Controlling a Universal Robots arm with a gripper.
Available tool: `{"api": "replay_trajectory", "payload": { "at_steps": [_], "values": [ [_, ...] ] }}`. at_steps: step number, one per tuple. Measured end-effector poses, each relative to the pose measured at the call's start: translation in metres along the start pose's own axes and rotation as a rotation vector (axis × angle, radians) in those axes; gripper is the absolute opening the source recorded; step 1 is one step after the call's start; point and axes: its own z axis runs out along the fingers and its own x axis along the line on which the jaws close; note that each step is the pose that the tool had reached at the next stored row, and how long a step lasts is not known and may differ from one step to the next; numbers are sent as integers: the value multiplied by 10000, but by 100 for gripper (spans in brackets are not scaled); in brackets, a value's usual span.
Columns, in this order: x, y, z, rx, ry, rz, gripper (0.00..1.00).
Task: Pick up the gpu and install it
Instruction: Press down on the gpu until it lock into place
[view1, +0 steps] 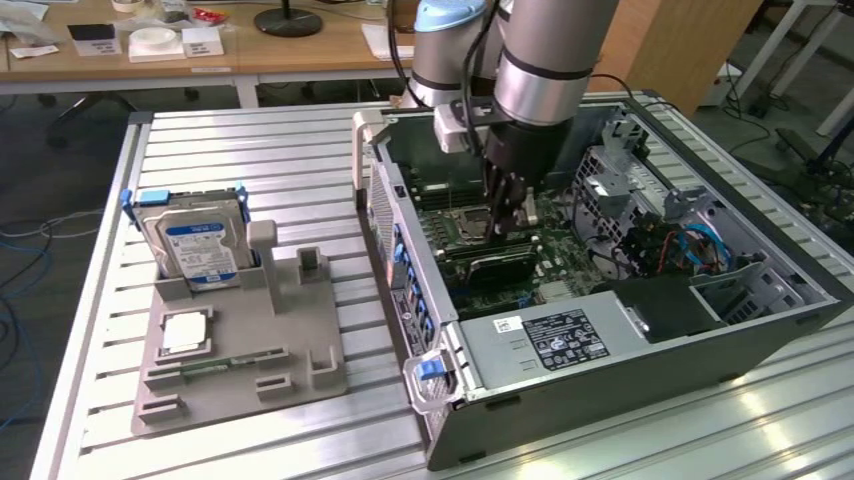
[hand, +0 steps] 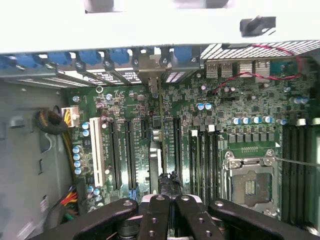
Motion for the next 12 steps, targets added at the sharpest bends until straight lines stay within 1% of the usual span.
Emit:
{"api": "replay_trajectory", "payload": {
  "at_steps": [7,12],
  "values": [
    [-4,-6,-239,3,4,0,11],
    [-6,-8,-307,3,4,0,11]
  ]
}}
